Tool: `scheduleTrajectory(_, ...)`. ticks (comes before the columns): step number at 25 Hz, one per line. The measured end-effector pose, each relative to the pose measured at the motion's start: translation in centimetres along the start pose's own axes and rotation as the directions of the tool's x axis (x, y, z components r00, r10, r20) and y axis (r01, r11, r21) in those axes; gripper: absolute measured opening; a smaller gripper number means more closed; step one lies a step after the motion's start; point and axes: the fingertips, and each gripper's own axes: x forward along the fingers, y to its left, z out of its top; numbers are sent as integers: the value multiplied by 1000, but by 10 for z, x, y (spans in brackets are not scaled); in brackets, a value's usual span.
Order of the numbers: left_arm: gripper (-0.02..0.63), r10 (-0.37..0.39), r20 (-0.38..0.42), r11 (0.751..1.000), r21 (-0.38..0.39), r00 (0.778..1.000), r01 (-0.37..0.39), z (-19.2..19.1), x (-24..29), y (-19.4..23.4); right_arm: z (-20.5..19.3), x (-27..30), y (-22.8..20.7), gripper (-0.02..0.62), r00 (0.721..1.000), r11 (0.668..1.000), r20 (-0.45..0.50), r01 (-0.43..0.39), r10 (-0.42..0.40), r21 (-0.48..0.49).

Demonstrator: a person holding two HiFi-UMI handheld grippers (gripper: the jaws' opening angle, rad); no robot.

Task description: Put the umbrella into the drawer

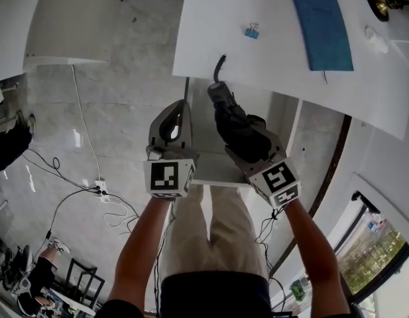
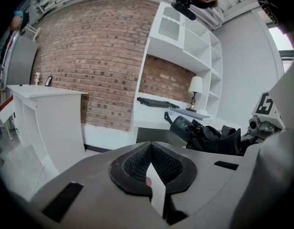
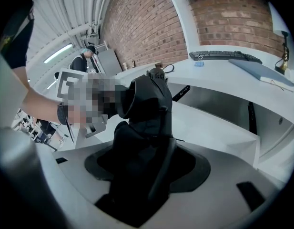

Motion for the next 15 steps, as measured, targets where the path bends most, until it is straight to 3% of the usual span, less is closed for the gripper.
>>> scheduleTrajectory(15, 18, -31, 13, 999, 21, 999, 31, 0, 5, -12, -14, 24, -13, 273, 998, 999, -62, -23, 21, -44)
